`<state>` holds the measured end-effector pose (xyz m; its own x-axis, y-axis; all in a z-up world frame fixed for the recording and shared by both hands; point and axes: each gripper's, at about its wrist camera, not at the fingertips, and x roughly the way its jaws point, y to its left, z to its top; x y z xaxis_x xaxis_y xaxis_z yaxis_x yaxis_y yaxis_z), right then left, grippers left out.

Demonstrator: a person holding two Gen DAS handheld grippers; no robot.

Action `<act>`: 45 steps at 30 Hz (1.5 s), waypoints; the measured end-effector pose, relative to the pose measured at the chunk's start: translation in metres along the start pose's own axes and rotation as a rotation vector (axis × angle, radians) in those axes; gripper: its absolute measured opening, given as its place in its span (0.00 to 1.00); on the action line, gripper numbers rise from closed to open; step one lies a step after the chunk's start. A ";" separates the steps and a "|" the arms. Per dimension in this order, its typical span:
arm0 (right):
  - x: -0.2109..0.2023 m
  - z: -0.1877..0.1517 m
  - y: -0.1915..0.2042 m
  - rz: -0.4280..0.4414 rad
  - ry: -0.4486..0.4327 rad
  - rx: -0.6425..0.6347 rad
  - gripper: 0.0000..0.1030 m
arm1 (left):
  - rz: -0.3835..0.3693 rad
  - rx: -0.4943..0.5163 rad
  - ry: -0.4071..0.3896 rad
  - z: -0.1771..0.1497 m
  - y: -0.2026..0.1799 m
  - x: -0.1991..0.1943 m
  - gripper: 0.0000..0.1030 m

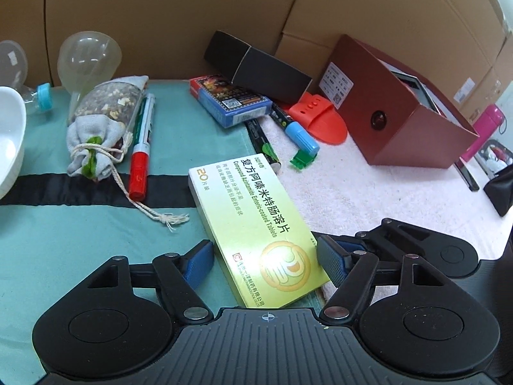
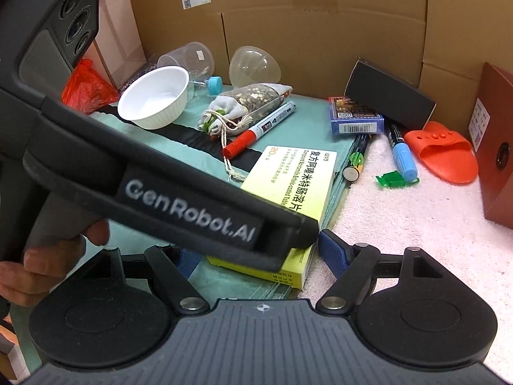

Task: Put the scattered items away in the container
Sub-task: 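Lift the yellow medicine box with the left gripper toward the maroon box, then lower the yellow box into the red tray and open the left gripper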

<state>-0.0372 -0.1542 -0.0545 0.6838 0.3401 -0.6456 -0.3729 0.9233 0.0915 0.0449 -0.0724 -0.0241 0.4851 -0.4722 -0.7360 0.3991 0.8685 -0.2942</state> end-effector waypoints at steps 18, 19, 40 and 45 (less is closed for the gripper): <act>-0.052 0.005 -0.013 -0.078 -0.110 -0.008 0.77 | -0.034 0.086 -0.096 0.020 -0.051 -0.027 0.63; -0.058 0.007 -0.017 -0.091 -0.128 -0.007 0.77 | -0.042 0.099 -0.109 0.025 -0.058 -0.029 0.63; -0.169 0.039 -0.173 -0.460 -0.348 0.029 0.77 | -0.271 0.353 -0.256 0.148 -0.257 0.033 0.63; -0.173 0.038 -0.226 -0.495 -0.341 0.036 0.77 | -0.315 0.341 -0.227 0.171 -0.284 0.075 0.63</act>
<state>-0.0471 -0.4147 0.0653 0.9356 -0.0997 -0.3387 0.0590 0.9899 -0.1286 0.1007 -0.3808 0.1082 0.4421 -0.7564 -0.4820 0.7655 0.5983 -0.2368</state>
